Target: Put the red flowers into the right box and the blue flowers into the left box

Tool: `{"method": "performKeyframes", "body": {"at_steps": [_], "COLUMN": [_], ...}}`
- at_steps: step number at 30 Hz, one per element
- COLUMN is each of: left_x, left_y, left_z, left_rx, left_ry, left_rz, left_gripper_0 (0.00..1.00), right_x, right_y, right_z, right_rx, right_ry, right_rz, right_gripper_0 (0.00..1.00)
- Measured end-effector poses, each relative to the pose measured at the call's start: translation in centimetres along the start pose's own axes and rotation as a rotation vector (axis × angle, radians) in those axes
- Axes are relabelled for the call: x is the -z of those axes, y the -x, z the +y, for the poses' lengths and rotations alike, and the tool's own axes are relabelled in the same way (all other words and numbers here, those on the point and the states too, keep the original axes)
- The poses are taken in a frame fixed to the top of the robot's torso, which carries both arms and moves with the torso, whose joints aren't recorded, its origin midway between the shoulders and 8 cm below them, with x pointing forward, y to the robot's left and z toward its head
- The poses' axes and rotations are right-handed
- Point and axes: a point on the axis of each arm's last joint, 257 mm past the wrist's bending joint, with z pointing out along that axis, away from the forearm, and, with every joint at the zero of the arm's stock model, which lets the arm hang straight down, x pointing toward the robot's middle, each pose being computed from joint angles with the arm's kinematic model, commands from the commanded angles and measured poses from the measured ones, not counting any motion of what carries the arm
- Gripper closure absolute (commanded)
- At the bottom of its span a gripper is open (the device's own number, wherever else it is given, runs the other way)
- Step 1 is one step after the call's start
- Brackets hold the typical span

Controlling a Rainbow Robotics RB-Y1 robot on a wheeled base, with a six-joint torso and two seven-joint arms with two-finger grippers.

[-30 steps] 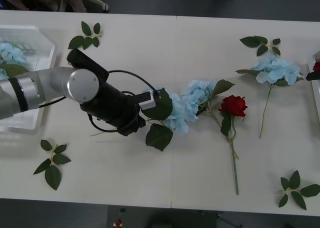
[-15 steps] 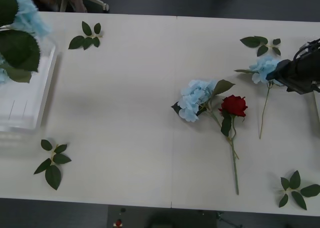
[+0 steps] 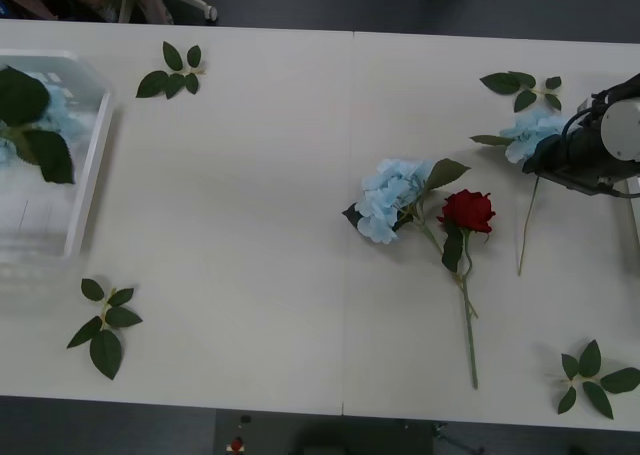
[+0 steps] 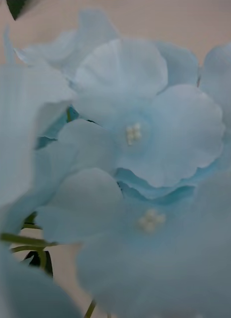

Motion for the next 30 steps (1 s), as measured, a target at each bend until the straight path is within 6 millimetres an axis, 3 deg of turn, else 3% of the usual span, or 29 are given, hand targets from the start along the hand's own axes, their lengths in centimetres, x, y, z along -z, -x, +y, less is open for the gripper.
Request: {"method": "performKeyframes", "body": {"at_steps": [2, 5, 7, 10, 13, 16, 17, 20, 23, 26, 30], "left_x": [-0.4, -0.3, 0.4, 3.1, 8.3, 12.6, 13.0, 11.7, 8.5, 5.4, 4.2], "left_y": [0.7, 1.5, 2.6, 5.2, 8.3, 10.9, 11.8, 15.0, 16.5, 15.9, 14.2], "left_z": [-0.3, -0.6, -2.1, -6.3, -12.7, -17.5, -18.4, -21.5, -25.4, -29.0, -32.5], "left_rx": [-0.006, -0.014, -0.012, -0.017, 0.007, 0.071, 0.072, 0.012, -0.1, -0.137, -0.182], "left_ry": [0.002, 0.0, -0.047, -0.182, -0.405, -0.624, -0.655, -0.702, -0.71, -0.713, -0.703], "left_rz": [-0.017, -0.042, -0.074, -0.162, -0.285, -0.374, -0.398, -0.506, -0.637, -0.699, -0.745], "left_gripper_0": [0.23, 0.22, 0.22, 0.22, 0.22, 0.19, 0.16, 0.1, 0.09, 0.09, 0.09], "right_x": [-0.5, -1.0, -1.4, -1.9, -2.1, -2.0, -2.0, -2.0, -2.0, -2.1, -2.0], "right_y": [-0.6, -1.0, -1.0, -1.0, -0.8, -0.6, -0.5, -0.5, 0.0, 0.0, 0.1], "right_z": [-0.6, -1.6, -2.0, -1.4, -0.6, -0.5, -0.5, -0.6, -0.5, -0.6, -0.5], "right_rx": [0.01, 0.0, -0.006, -0.019, -0.026, -0.024, -0.023, -0.016, 0.031, 0.045, 0.042], "right_ry": [-0.019, -0.044, -0.06, -0.055, -0.042, -0.043, -0.043, -0.046, -0.045, -0.045, -0.041], "right_rz": [0.011, 0.025, 0.026, 0.024, 0.019, 0.018, 0.018, 0.015, -0.001, -0.001, -0.004], "right_gripper_0": [0.23, 0.23, 0.32, 0.52, 0.66, 0.97, 1.0, 1.0, 1.0, 1.0, 1.0]}}
